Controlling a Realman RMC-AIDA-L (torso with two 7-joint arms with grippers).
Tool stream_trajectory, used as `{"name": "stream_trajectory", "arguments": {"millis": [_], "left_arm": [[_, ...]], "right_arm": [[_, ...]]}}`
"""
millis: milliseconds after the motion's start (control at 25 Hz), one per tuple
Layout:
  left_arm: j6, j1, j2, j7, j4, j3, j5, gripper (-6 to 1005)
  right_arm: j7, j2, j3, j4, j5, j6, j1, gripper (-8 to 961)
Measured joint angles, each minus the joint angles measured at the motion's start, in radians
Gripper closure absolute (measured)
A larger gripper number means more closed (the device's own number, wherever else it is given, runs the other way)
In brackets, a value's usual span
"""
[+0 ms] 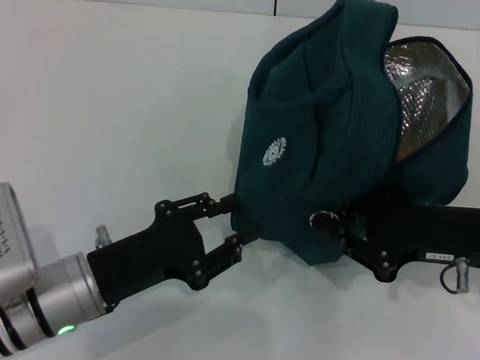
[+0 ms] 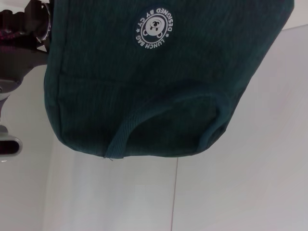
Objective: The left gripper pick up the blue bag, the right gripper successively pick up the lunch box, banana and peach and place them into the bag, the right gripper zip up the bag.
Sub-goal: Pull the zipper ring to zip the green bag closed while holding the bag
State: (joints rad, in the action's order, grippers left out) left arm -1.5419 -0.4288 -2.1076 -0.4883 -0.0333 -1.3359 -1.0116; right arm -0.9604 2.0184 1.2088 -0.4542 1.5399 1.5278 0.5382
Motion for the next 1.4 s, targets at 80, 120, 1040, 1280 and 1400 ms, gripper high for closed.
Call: {"name": "stream_trajectory", "arguments": {"millis": [80,120,1040,1280,1400], "left_arm": [[0.007,-0.008,0.000,0.001,0.000,-0.002,-0.003,485],[0.013,-0.013,0.000,0.002,0.000,-0.004,-0.005,560],[0.016,-0.038,0.000,0.008,0.013,0.003,-0.018,645],[0.031,-0.038,0.000,0.030,0.013,0.003,0.007,542],[0.043,-0.043,0.000,0.030,0.013,0.003,0.009,544]], "right_arm": [[0.000,0.001,0.000,0.000,-0.004,0.000,-0.001,909],[0.000,0.001,0.000,0.001,-0.008,0.000,-0.001,909],[0.000,0.005,0.004,0.014,-0.041,0.000,0.008,911],[0.000,0.006,0.006,0.015,-0.047,0.000,0.008,911],[0.000,0.006,0.007,0.016,-0.053,-0.001,0.008,911]]}}
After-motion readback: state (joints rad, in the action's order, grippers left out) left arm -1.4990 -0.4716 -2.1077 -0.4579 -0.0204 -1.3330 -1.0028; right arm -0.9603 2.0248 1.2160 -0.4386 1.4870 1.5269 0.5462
